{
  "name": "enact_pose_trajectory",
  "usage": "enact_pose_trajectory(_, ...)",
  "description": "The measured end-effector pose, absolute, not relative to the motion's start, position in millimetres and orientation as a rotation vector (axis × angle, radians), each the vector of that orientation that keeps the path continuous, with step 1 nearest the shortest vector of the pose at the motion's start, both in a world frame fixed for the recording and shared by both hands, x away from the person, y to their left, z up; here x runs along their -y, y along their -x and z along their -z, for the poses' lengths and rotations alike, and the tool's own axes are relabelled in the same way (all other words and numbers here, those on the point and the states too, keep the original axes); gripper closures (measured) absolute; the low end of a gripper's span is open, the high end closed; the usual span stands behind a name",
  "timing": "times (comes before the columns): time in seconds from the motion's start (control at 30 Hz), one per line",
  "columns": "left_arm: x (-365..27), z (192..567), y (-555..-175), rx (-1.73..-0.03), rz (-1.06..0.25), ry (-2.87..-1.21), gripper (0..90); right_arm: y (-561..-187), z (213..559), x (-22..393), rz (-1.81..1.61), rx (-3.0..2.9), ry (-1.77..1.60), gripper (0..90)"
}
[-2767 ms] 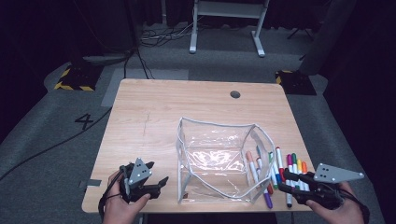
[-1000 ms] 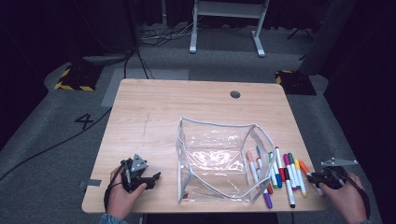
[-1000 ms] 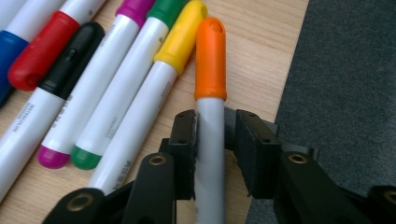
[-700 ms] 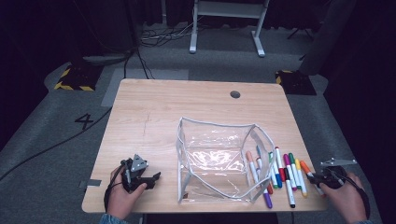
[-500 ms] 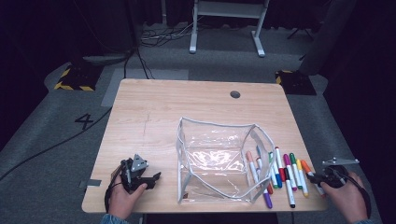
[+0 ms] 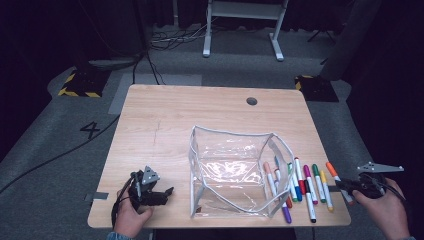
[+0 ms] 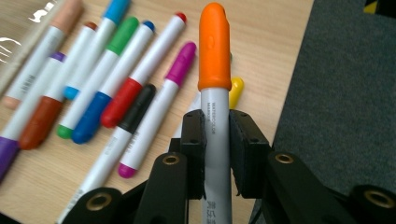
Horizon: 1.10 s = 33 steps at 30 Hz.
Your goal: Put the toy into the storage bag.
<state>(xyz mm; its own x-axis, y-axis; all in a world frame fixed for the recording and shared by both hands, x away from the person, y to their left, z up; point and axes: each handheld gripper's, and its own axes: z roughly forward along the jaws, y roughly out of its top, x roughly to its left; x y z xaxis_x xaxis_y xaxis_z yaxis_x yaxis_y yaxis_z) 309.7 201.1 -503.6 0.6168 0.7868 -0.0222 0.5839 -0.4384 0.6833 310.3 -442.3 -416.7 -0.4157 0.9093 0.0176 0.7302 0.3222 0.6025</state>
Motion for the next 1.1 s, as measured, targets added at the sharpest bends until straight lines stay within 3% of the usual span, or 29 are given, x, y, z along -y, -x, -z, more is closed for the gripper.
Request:
enact_pose_trajectory(0.9, -203, 504, -308, -1.06, -0.386, -2.189, 13.5, -304, 298, 365, -0.981, -2.413, -1.071, 77.0)
enact_pose_trajectory(1.1, -199, 505, -313, -1.051, -0.356, -2.223, 0.0, -311, 278, 340, -1.022, -2.487, -0.957, 77.0)
